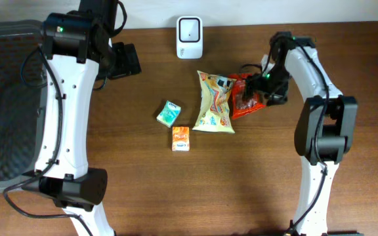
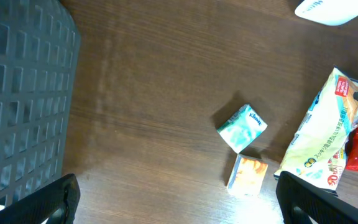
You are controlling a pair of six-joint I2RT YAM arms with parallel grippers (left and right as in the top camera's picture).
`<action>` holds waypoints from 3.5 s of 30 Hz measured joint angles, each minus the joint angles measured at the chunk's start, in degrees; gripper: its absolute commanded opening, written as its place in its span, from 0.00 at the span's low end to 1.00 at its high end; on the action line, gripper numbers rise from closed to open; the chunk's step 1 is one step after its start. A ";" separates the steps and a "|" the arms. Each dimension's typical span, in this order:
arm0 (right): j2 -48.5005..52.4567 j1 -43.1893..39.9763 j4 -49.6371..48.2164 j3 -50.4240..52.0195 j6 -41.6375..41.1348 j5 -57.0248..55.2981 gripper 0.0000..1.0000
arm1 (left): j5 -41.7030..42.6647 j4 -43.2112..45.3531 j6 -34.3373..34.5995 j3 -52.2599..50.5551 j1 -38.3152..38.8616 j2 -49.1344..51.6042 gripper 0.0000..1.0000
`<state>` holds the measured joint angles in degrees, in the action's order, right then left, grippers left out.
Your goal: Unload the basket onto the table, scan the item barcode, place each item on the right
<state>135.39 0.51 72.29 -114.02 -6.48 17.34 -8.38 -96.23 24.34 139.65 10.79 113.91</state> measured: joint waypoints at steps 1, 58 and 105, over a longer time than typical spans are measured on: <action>0.00 0.00 -0.87 0.74 1.09 2.43 0.61 | 0.02 0.04 0.00 0.00 0.00 0.00 0.99; -2.27 9.51 -6.16 4.42 -13.64 -12.74 0.04 | 0.02 0.04 0.13 -0.04 0.00 0.00 0.99; -1.62 31.52 -7.23 -1.97 -7.65 -19.76 0.58 | 0.02 0.00 0.15 -0.04 0.00 0.00 0.99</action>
<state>133.78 32.03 65.06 -115.98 -14.13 -2.42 -8.36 -96.23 24.49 139.61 10.79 113.91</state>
